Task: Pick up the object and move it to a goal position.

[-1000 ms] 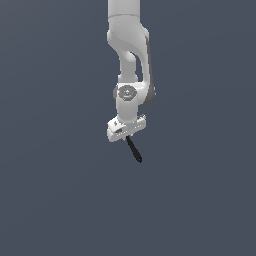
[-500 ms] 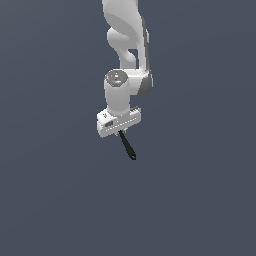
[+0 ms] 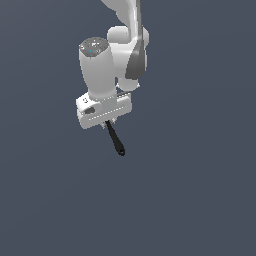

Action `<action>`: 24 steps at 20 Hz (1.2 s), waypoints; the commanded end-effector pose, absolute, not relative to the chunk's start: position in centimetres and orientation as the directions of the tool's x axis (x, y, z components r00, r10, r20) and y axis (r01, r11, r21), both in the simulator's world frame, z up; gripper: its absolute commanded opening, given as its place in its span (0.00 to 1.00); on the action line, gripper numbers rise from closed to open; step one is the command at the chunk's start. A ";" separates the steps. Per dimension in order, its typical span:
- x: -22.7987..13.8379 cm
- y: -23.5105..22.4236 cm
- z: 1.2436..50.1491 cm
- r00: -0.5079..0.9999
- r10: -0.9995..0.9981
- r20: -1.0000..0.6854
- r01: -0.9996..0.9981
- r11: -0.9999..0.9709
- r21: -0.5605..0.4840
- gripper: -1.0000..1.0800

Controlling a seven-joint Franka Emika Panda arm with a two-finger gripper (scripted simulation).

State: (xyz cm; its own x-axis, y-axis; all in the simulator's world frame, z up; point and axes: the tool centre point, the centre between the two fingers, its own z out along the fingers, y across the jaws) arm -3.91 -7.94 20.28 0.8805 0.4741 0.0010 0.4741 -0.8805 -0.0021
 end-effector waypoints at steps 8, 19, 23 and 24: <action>-1.1 -12.1 29.2 0.880 0.475 0.001 0.475 -0.880 -0.002 0.00; 1.5 -15.7 36.8 0.880 0.474 0.001 0.474 -0.880 -0.001 0.00; 2.3 -16.7 39.0 0.880 0.474 0.001 0.474 -0.880 -0.001 0.00; 2.5 -16.9 39.5 0.880 0.474 0.000 0.474 -0.880 0.000 0.00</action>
State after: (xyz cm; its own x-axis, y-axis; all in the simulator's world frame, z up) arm 2.23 -16.58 38.60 0.8806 0.4739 -0.0005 0.4739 -0.8806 -0.0014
